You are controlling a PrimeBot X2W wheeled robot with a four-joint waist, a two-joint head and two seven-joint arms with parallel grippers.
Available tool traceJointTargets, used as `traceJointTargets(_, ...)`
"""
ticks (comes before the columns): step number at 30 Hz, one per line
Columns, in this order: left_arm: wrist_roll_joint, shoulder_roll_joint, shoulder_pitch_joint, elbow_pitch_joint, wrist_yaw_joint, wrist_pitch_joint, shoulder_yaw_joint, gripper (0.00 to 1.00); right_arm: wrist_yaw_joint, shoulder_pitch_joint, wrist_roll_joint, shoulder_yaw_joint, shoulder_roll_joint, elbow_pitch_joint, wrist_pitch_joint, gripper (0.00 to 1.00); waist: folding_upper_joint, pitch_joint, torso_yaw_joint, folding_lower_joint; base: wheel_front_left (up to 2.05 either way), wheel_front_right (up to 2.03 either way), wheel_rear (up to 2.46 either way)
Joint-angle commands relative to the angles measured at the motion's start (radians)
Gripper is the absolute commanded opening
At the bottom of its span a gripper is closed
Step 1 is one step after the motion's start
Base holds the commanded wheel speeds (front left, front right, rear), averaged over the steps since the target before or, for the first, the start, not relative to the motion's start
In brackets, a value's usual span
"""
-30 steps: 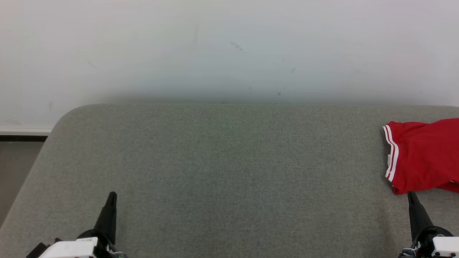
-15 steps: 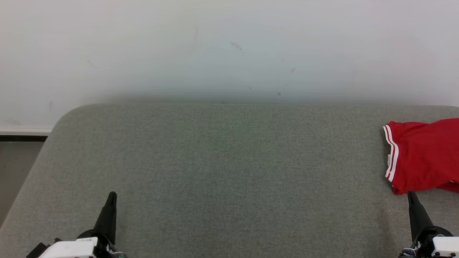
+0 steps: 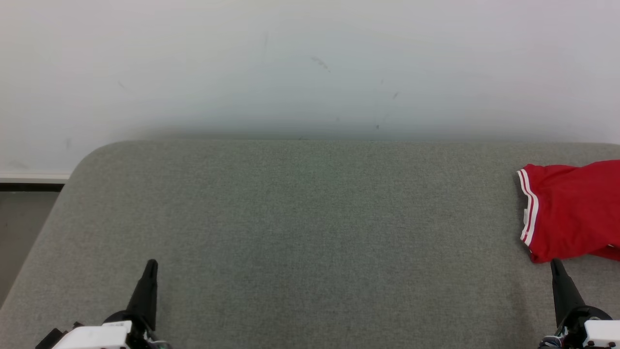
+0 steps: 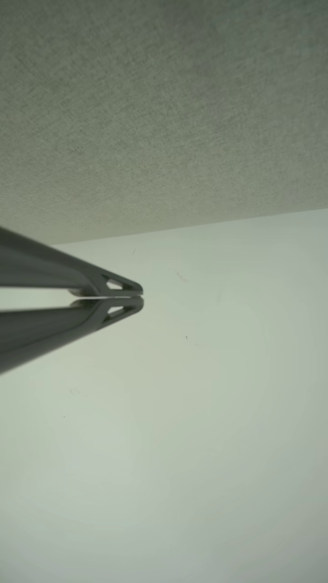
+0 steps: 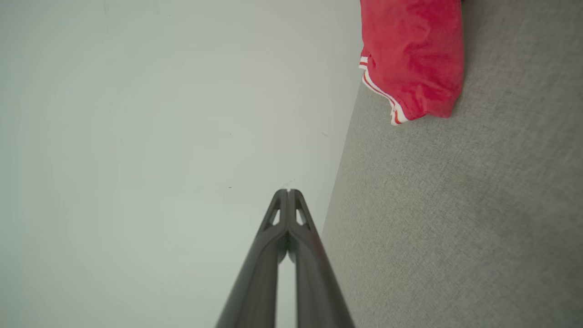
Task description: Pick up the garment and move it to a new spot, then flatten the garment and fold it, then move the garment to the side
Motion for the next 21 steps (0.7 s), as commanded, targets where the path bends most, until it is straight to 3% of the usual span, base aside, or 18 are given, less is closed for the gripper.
traceJointTargets(1,-0.011,0.004,-0.01,0.0,-0.005,0.004,0.003,0.0,-0.002,-0.013,0.002,-0.004,-0.002,0.001,0.004,0.0,0.0,0.0,0.0,0.0,0.0,0.0,0.0)
traceJointTargets(21,-0.011,0.004,-0.01,0.0,-0.005,0.005,0.003,0.0,-0.002,-0.013,0.002,-0.004,-0.002,0.001,0.004,0.0,0.0,0.0,0.0,0.0,0.0,0.0,0.0)
